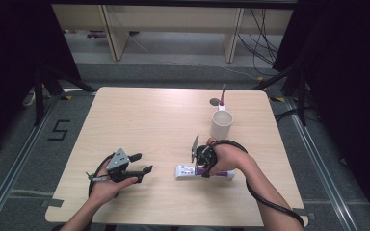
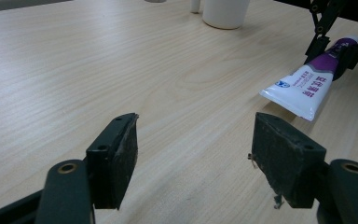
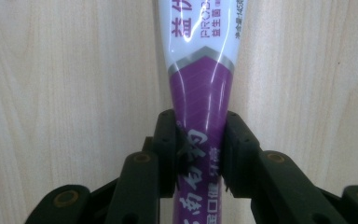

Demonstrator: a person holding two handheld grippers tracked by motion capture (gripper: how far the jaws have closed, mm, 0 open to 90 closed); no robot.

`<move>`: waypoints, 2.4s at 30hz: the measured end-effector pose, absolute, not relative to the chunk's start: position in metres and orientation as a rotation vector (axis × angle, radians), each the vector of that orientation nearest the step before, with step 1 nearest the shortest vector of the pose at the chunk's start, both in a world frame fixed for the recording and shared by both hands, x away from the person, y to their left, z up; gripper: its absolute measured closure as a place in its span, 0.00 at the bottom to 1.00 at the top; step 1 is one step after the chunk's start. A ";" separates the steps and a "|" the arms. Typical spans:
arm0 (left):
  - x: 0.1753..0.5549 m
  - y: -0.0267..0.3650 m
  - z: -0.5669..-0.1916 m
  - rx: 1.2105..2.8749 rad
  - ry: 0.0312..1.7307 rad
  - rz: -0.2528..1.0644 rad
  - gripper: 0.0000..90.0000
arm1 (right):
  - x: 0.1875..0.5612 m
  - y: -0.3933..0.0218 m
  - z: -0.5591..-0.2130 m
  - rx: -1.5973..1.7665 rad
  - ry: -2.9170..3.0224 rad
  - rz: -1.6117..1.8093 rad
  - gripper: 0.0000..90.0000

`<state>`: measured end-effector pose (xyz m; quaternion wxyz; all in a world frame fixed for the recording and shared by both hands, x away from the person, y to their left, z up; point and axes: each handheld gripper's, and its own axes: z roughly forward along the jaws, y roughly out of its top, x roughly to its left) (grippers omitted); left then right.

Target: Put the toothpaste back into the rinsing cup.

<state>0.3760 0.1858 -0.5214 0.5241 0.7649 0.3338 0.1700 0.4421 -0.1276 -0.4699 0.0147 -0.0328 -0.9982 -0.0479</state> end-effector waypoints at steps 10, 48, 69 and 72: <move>0.376 0.186 -0.521 1.829 0.803 0.405 0.35 | 0.440 -0.139 -0.460 -0.197 -3.123 -0.266 0.80; 0.377 0.187 -0.521 1.822 0.816 0.400 0.35 | 0.416 -0.217 -0.416 -0.853 -2.952 -1.549 0.80; 0.375 0.188 -0.522 1.791 0.819 0.419 0.35 | 0.412 -0.244 -0.413 -1.300 -2.618 -2.132 0.80; 0.375 0.188 -0.522 1.794 0.821 0.426 0.35 | 0.411 -0.247 -0.411 -1.349 -2.564 -2.173 0.80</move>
